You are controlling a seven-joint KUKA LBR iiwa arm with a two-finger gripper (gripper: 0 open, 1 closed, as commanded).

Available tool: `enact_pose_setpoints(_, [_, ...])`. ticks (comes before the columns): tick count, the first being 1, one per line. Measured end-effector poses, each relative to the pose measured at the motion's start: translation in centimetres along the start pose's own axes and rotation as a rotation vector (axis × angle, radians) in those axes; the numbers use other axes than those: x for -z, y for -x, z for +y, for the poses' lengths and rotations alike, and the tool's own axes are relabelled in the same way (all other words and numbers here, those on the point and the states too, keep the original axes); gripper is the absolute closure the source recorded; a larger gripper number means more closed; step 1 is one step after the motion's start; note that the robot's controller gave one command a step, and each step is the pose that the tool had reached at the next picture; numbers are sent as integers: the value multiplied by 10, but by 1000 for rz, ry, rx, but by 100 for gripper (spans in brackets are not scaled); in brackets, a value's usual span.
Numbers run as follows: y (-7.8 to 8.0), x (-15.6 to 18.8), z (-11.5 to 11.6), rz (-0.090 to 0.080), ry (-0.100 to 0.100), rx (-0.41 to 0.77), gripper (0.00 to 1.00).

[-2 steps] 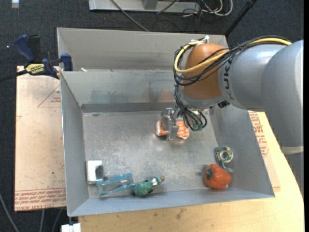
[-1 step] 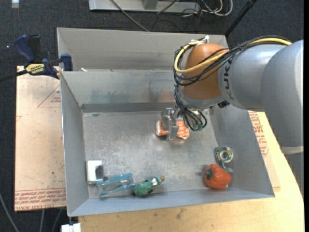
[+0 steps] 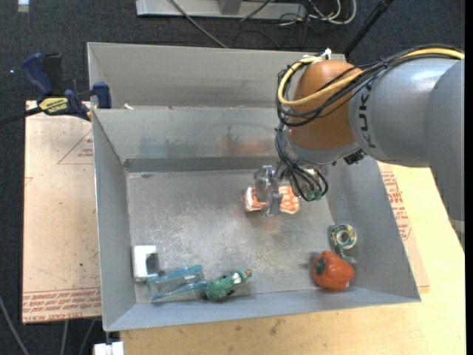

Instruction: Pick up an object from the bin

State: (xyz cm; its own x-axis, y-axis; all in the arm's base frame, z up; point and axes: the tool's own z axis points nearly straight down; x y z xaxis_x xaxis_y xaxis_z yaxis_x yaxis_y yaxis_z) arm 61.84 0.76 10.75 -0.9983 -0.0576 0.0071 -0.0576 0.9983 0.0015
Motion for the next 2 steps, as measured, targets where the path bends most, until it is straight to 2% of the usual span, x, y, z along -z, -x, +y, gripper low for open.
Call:
enact_pose_setpoints(1, [11, 26, 21, -25, -2, 5, 100])
enact_pose_setpoints(2, [0, 37, 24, 4, 1, 37, 100])
